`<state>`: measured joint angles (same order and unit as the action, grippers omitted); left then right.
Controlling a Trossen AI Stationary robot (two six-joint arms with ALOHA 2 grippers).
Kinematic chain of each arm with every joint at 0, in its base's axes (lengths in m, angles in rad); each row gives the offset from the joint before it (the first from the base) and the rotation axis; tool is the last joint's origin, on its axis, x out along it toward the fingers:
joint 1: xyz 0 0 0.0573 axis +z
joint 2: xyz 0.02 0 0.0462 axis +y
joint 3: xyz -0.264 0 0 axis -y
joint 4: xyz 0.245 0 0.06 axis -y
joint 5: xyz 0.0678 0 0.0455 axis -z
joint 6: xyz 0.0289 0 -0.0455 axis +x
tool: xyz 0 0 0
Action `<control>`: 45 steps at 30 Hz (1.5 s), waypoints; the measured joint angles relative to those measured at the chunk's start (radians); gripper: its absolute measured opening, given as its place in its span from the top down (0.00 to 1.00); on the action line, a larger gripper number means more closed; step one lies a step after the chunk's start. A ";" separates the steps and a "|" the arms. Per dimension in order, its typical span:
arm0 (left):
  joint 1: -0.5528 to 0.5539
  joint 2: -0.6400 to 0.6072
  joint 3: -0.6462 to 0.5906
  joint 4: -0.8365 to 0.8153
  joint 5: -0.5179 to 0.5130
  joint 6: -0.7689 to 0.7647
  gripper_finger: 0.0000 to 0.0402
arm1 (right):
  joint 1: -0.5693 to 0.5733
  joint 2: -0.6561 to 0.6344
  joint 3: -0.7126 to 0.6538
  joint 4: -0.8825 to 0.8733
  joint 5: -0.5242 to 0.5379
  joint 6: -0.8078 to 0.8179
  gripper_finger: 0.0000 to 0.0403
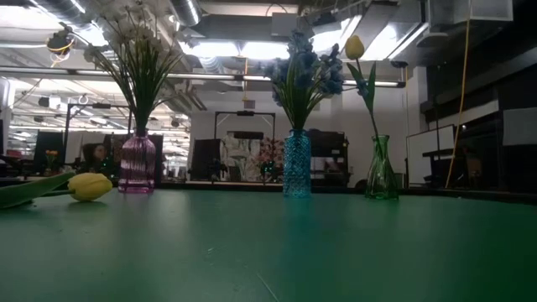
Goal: Sort flowers into vase by color
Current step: Put the top yellow flower into the green vase
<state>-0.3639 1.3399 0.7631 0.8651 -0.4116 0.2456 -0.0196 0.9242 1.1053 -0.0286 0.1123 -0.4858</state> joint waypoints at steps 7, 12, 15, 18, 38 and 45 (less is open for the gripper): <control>-0.098 -0.118 0.001 -0.045 -0.017 0.060 0.52 | -0.001 -0.161 -0.048 -0.274 0.404 -0.001 0.95; -0.139 -0.179 0.001 -0.087 -0.019 0.052 0.52 | -0.016 -0.271 -0.185 -0.247 0.530 0.014 0.98; -0.153 -0.198 0.001 -0.101 -0.019 0.052 0.52 | -0.044 -0.343 -0.263 -0.205 0.494 0.028 0.98; -0.161 -0.209 0.001 -0.105 -0.020 0.051 0.52 | -0.099 -0.408 -0.340 -0.197 0.497 0.095 0.97; -0.161 -0.215 0.001 -0.165 -0.020 0.044 0.52 | -0.511 -0.343 -0.593 0.086 -0.004 0.306 0.96; -0.161 -0.215 0.001 -0.199 -0.020 0.039 0.52 | -0.525 -0.278 -0.593 0.106 -0.031 0.331 0.96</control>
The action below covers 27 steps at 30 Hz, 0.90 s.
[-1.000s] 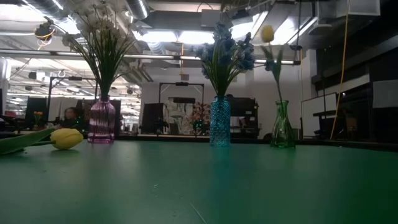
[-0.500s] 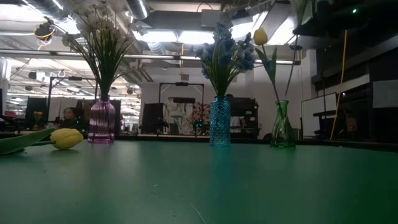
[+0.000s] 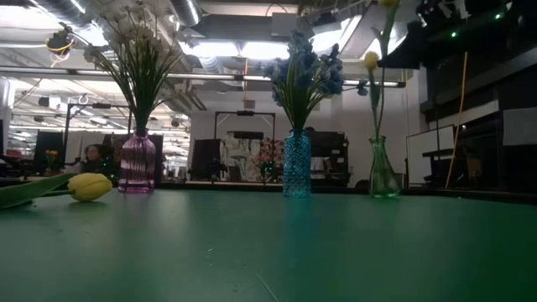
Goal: Sort flowers into vase by color
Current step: Put the top yellow flower into the green vase
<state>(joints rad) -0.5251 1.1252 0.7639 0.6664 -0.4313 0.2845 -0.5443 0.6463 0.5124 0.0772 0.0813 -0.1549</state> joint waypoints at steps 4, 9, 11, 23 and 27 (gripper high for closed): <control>0.000 0.000 0.000 -0.004 0.000 -0.001 0.52 | 0.000 -0.001 -0.001 0.004 -0.035 0.016 0.96; 0.000 0.000 0.000 -0.004 0.000 -0.001 0.52 | 0.000 -0.001 -0.001 0.001 -0.067 0.027 0.96; 0.000 0.000 0.000 -0.005 0.000 -0.001 0.52 | 0.000 -0.003 -0.001 0.000 -0.067 0.028 0.96; 0.000 0.000 0.000 -0.005 0.000 -0.001 0.52 | 0.000 0.006 -0.001 -0.075 0.042 0.072 0.96; 0.000 0.000 0.000 -0.008 0.000 -0.001 0.52 | 0.000 0.006 -0.001 -0.092 0.054 0.072 0.96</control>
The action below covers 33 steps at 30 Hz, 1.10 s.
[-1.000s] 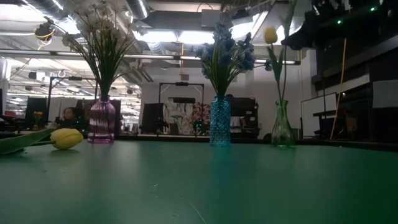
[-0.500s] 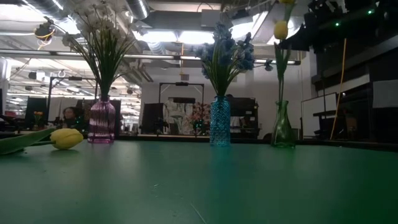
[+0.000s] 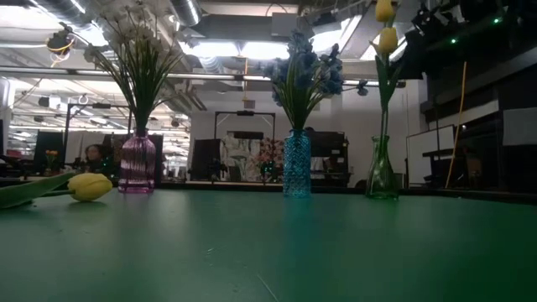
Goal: Sort flowers into vase by color
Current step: Put the top yellow flower into the green vase
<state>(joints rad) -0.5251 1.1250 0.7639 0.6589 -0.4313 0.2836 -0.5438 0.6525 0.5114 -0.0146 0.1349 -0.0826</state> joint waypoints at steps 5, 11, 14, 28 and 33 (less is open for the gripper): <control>0.000 0.000 0.000 -0.023 0.000 -0.003 0.52 | 0.000 0.026 0.001 0.014 0.005 0.001 0.96; 0.000 0.000 0.000 -0.027 0.000 -0.033 0.52 | 0.000 0.101 0.001 0.012 0.003 0.010 0.88; 0.000 0.000 0.000 -0.028 0.000 -0.034 0.52 | 0.000 0.139 0.001 0.012 0.004 0.010 0.80; 0.000 0.000 0.000 -0.070 -0.002 -0.074 0.52 | 0.000 0.147 0.001 0.011 -0.045 -0.037 0.55; -0.006 -0.012 0.000 -0.233 -0.162 -0.112 0.52 | 0.000 0.075 0.001 -0.054 -0.052 -0.055 0.50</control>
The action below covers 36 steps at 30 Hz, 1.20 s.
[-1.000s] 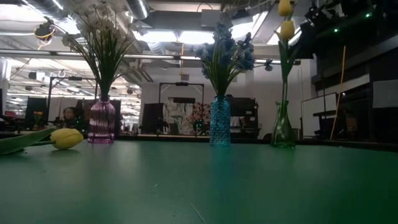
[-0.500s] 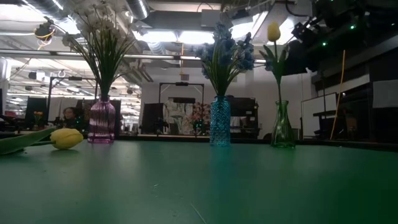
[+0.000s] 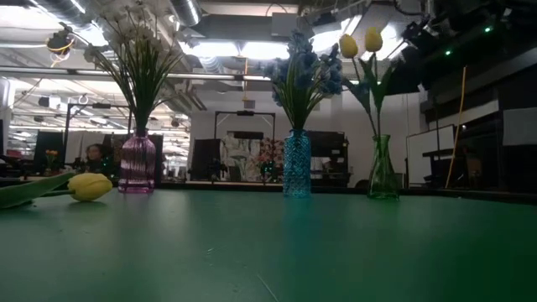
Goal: Sort flowers into vase by color
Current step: Put the top yellow flower into the green vase, then put the yellow flower into the green vase
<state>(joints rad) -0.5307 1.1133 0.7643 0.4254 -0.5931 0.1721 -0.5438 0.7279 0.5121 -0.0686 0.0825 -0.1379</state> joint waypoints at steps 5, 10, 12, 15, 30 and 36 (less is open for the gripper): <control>0.000 -0.007 0.000 -0.160 -0.123 -0.176 0.52 | 0.000 -0.083 0.000 -0.078 0.008 -0.002 0.50; 0.000 -0.009 0.000 -0.334 -0.153 -0.417 0.52 | 0.000 -0.152 0.001 -0.135 0.036 -0.023 0.51; 0.000 -0.011 0.000 -0.422 -0.154 -0.516 0.52 | 0.000 -0.172 0.001 -0.151 0.055 -0.024 0.51; 0.000 -0.015 0.000 -0.574 -0.145 -0.717 0.52 | 0.000 -0.192 0.001 -0.168 0.058 -0.025 0.51; -0.115 0.025 0.000 -1.126 0.140 -1.579 0.52 | 0.000 -0.202 0.001 -0.223 0.099 -0.052 0.51; -0.153 0.131 0.001 -1.196 0.129 -1.717 0.52 | 0.000 -0.202 0.001 -0.230 0.098 -0.052 0.51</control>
<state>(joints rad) -0.6834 1.2446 0.7650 -0.7702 -0.4642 -1.5448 -0.5438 0.5255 0.5133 -0.2981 0.1810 -0.1898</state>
